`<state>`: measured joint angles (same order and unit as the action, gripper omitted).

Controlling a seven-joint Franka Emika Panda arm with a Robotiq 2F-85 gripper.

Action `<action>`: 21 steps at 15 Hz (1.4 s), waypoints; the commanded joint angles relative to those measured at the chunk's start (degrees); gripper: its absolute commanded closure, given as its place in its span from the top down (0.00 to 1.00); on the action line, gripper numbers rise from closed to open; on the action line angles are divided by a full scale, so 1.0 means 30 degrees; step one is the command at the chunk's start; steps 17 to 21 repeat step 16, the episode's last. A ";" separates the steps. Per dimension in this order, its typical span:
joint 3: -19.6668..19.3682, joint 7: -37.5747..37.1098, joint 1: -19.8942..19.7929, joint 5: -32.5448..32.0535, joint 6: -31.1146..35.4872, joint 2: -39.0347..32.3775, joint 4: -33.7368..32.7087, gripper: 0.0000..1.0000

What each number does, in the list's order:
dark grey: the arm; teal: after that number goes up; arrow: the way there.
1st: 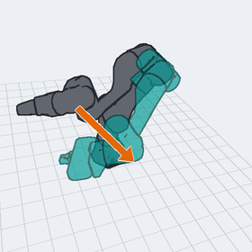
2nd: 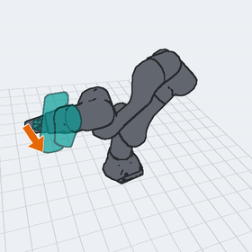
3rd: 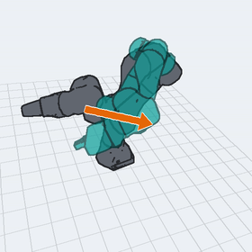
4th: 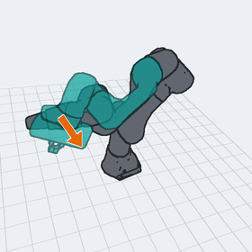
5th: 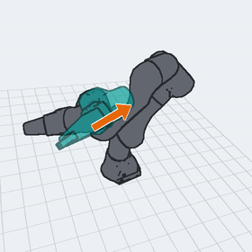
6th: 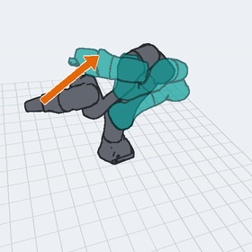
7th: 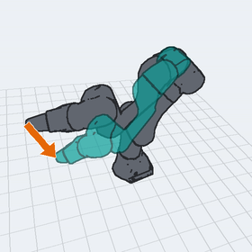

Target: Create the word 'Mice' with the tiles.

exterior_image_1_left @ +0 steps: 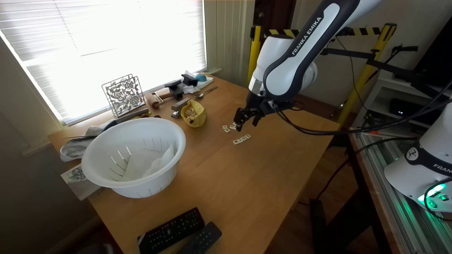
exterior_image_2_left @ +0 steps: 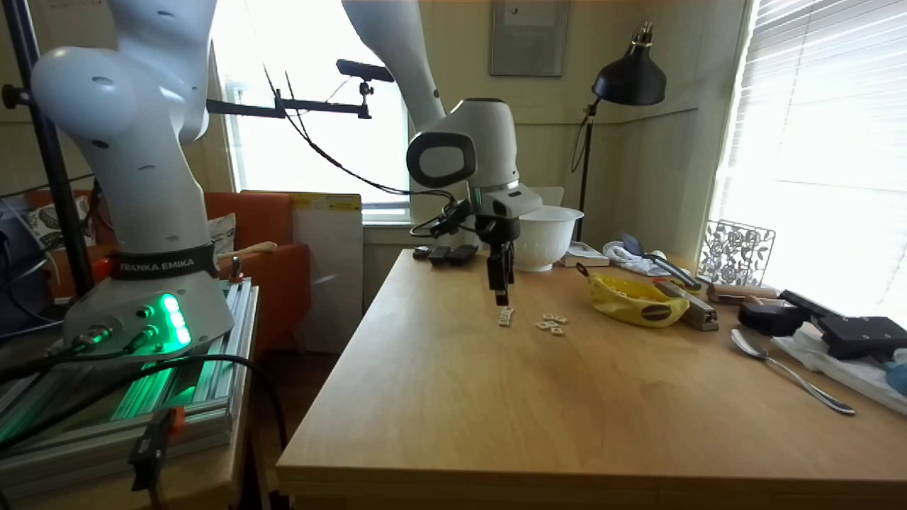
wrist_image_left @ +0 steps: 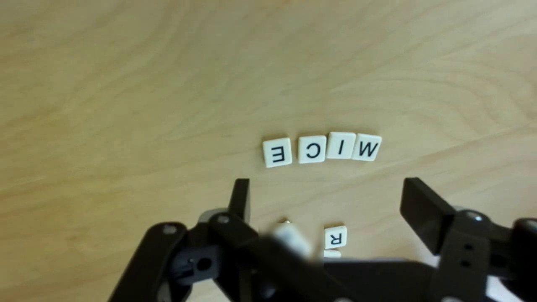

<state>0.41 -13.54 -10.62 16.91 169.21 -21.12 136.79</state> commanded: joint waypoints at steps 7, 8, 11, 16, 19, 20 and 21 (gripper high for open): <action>-0.2387 -0.0300 0.2095 -0.1888 -0.1987 0.2340 0.1354 1.00; -0.2492 -0.0198 0.2155 -0.2095 -0.2012 0.2496 0.1435 1.00; -0.2775 -0.0218 0.2295 -0.2599 -0.2307 0.3004 0.1590 1.00; -0.2463 -0.0008 0.2034 -0.2209 -0.1970 0.2572 0.1218 1.00; -0.2463 -0.0008 0.2034 -0.2209 -0.1970 0.2572 0.1218 1.00; -0.2463 -0.0008 0.2034 -0.2209 -0.1970 0.2572 0.1218 1.00; -0.2463 -0.0008 0.2034 -0.2209 -0.1970 0.2572 0.1218 1.00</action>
